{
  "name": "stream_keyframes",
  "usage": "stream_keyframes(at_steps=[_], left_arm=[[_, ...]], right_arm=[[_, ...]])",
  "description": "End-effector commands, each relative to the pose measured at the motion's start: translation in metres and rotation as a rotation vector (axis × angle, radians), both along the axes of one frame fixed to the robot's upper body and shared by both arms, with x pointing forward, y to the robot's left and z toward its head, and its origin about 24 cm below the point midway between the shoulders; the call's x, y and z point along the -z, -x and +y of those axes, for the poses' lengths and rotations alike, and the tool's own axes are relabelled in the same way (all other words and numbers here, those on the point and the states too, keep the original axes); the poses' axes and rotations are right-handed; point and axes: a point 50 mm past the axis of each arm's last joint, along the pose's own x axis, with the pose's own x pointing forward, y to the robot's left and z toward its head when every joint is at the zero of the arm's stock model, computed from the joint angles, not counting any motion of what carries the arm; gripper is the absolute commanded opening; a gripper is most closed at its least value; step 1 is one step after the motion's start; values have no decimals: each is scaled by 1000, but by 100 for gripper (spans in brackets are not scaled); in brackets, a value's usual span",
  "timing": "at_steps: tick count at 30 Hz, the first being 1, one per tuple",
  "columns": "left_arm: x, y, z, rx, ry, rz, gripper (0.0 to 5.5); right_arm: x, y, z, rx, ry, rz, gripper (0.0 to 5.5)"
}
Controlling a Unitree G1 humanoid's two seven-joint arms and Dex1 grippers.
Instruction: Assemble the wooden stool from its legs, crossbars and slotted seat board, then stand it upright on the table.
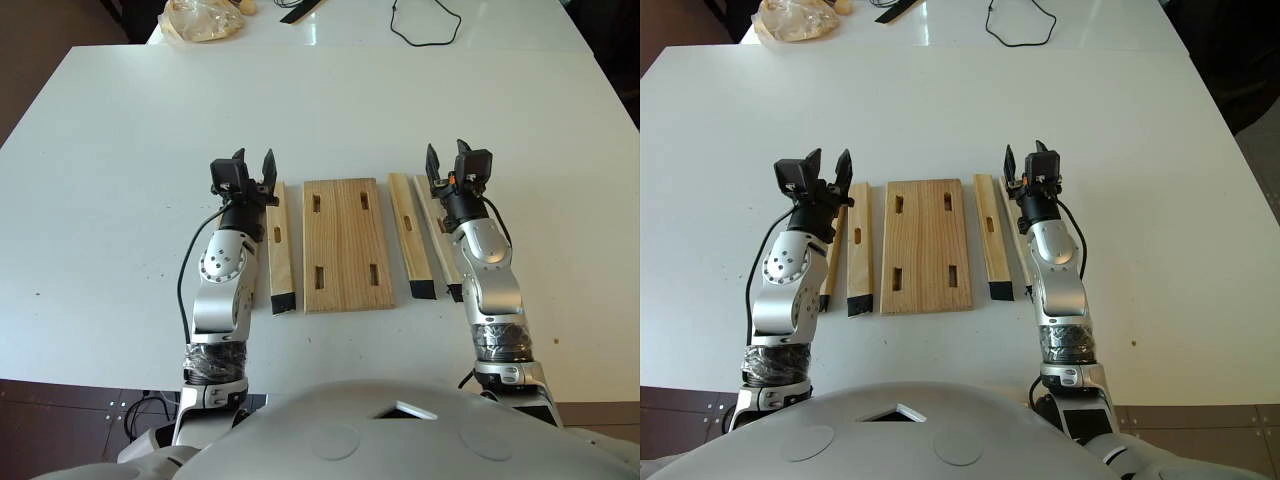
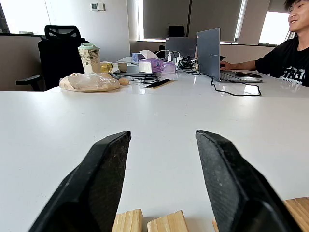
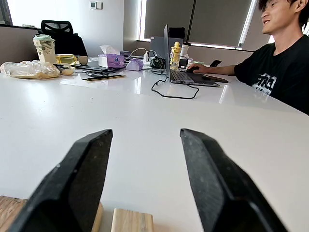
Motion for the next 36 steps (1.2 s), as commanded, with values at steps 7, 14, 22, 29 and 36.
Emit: stream_keyframes(at_steps=[7,14,22,29,36], left_arm=[[-2,-6,3,16,-34,4,250],[-2,-8,1,34,-36,6,250],[-3,-13,-6,8,-101,16,250],[-3,-13,-4,-2,-72,12,250],[-3,-14,-5,7,-71,12,250]], right_arm=[[-3,-7,1,-10,20,-18,258],[-3,-9,0,1,22,-23,258],[-4,-13,0,7,19,-26,258],[-5,-15,-1,3,21,-25,258],[-5,-17,0,3,23,-24,258]])
